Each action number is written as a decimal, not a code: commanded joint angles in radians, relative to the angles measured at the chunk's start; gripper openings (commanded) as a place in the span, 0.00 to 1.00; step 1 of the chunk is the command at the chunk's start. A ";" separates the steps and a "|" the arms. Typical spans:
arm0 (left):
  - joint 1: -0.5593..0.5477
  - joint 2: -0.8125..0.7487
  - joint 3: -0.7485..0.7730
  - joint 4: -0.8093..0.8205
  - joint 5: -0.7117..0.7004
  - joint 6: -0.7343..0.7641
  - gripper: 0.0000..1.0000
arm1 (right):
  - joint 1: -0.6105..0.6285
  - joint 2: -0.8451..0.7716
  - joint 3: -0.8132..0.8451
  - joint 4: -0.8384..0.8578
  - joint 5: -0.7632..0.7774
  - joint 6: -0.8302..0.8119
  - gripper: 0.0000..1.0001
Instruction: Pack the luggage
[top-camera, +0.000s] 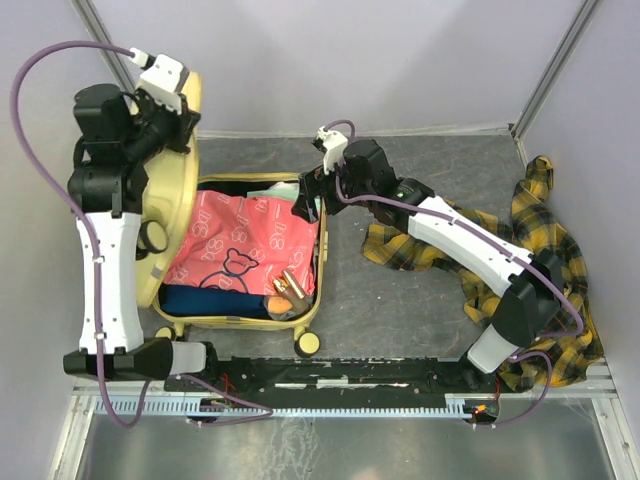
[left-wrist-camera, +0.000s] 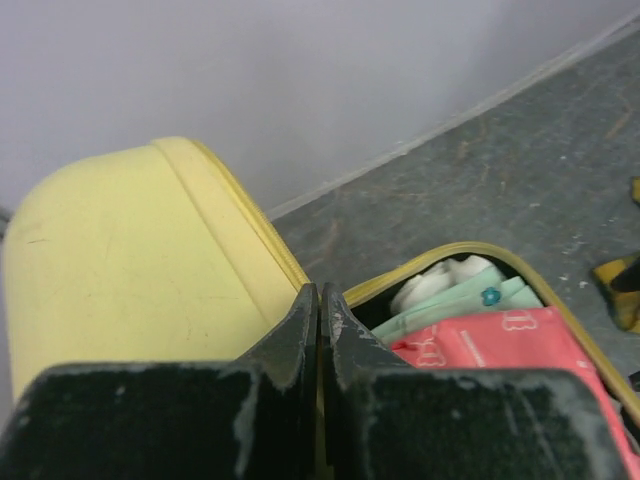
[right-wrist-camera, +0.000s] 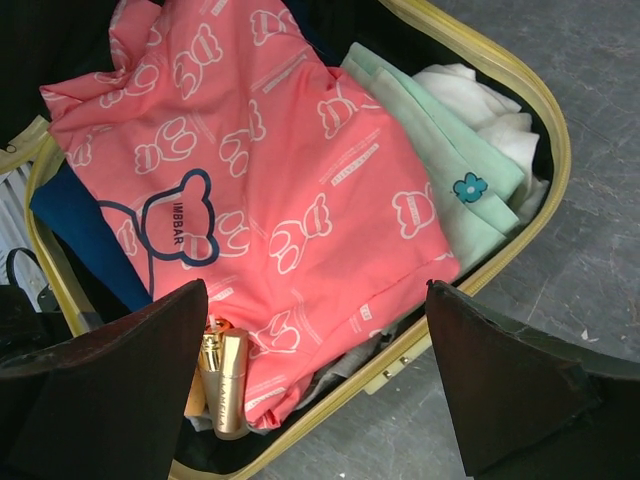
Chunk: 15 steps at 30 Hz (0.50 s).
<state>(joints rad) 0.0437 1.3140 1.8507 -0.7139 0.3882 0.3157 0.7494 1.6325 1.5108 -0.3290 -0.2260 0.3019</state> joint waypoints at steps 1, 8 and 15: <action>-0.055 0.058 0.007 0.046 0.052 -0.129 0.03 | -0.024 -0.047 -0.019 0.031 0.016 0.015 0.97; -0.088 0.115 0.023 0.085 0.222 -0.242 0.16 | -0.062 -0.049 -0.051 0.029 0.005 0.036 0.98; -0.052 0.130 0.040 0.031 0.161 -0.277 0.62 | -0.101 -0.057 -0.065 0.015 0.005 0.041 0.98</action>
<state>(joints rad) -0.0399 1.4532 1.8503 -0.6785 0.5522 0.0990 0.6552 1.6222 1.4425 -0.3779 -0.2123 0.3202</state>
